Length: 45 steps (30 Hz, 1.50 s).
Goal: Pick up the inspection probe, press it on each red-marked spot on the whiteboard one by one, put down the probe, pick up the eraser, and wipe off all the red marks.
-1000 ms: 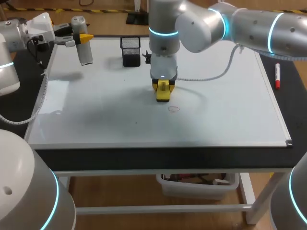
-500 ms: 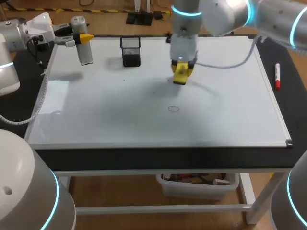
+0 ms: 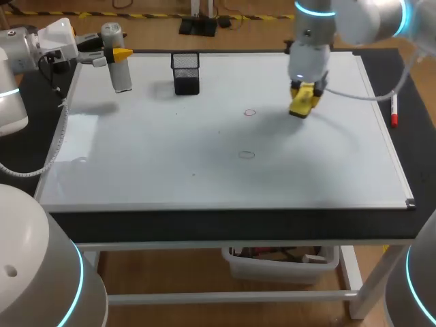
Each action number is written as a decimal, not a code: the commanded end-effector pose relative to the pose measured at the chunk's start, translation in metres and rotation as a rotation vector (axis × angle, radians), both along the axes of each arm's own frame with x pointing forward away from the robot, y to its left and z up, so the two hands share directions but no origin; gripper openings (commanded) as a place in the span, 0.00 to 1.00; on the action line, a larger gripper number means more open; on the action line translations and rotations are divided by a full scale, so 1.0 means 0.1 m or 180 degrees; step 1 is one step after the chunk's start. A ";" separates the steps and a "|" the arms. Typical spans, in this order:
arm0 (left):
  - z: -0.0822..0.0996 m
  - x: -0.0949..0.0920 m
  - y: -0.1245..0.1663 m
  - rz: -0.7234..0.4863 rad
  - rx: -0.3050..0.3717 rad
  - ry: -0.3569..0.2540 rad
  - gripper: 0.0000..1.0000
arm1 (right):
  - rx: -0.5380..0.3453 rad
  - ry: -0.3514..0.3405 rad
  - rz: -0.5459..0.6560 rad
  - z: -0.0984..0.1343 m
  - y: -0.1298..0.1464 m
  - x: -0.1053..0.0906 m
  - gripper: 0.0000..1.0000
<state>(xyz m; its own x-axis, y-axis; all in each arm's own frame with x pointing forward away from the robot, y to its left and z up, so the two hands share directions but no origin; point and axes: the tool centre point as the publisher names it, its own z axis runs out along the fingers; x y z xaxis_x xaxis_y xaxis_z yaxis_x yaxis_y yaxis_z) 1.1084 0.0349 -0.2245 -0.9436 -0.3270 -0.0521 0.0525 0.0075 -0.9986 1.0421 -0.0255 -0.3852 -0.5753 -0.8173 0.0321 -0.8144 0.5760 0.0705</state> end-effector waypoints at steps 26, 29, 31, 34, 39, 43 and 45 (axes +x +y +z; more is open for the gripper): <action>0.00 0.00 0.00 -0.0008 -0.0006 -0.0009 0.00 | 0.0087 0.0064 -0.0381 0.00 -0.88 -0.17 0.00; 0.00 0.00 0.00 -0.0008 -0.0006 -0.0009 0.00 | 0.0087 0.0064 -0.0381 0.00 -0.88 -0.17 0.00; 0.00 0.00 0.00 -0.0008 -0.0006 -0.0009 0.00 | 0.0087 0.0064 -0.0381 0.00 -0.88 -0.17 0.00; 0.00 0.00 0.00 -0.0008 -0.0006 -0.0009 0.00 | 0.0087 0.0064 -0.0381 0.00 -0.88 -0.17 0.00; 0.00 0.00 0.00 -0.0008 -0.0006 -0.0009 0.00 | 0.0087 0.0064 -0.0381 0.00 -0.88 -0.17 0.00; 0.00 -0.06 -0.05 -0.0071 0.0031 -0.0058 0.00 | 0.0087 0.0064 -0.0381 0.00 -0.88 -0.17 0.00; 0.00 -0.17 -0.15 -0.0085 0.0130 -0.0049 0.00 | 0.0087 0.0064 -0.0381 0.00 -0.88 -0.17 0.00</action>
<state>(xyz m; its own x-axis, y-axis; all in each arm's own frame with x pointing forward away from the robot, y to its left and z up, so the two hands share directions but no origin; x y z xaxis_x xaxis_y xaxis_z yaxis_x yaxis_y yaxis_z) 1.0985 0.0263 -0.2280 -0.9536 -0.2906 -0.0783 0.0726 0.0303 -0.9969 1.0244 -0.1130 -0.3864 -0.6703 -0.7418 0.0205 -0.7365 0.6685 0.1034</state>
